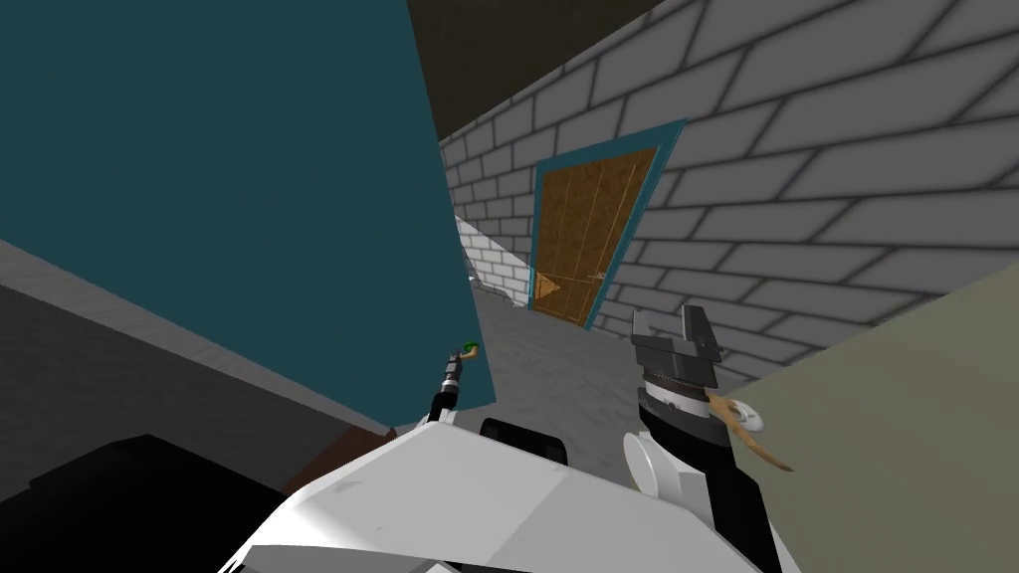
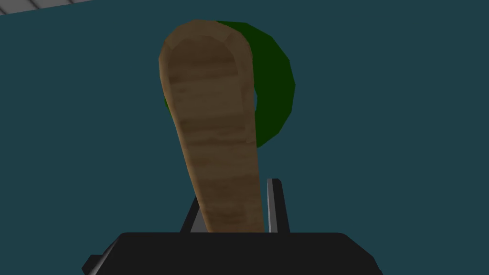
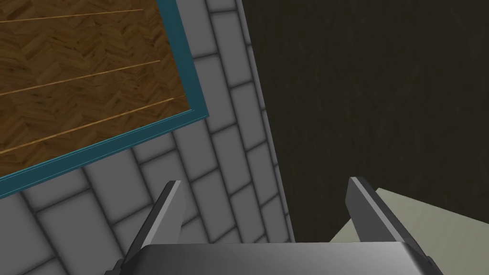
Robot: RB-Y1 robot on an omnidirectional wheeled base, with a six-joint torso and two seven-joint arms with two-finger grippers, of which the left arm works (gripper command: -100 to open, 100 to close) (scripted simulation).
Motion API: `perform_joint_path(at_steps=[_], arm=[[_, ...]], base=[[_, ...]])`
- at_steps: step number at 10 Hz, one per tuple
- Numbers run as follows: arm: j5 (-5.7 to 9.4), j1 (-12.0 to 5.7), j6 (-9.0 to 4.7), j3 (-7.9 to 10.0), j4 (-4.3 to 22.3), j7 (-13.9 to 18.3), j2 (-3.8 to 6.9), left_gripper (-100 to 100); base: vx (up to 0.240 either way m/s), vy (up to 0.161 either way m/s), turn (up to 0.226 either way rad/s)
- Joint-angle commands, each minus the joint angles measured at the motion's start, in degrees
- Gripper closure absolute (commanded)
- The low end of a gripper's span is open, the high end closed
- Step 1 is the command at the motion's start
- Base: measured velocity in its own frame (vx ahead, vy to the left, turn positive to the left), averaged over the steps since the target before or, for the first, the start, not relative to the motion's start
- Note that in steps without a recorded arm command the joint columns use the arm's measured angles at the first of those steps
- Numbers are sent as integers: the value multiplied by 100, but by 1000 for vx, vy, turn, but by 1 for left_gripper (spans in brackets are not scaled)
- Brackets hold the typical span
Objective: Push the door open
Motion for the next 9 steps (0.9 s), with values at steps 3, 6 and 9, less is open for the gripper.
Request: perform_joint_path(at_steps=[3,6,9], arm=[[130,5,-27,274,-39,-18,154,100],[231,1,-29,473,-33,-66,141,100],[328,-3,-32,664,-28,-112,74,100]], base=[[200,-36,61],[155,-6,45],[219,-29,74]])
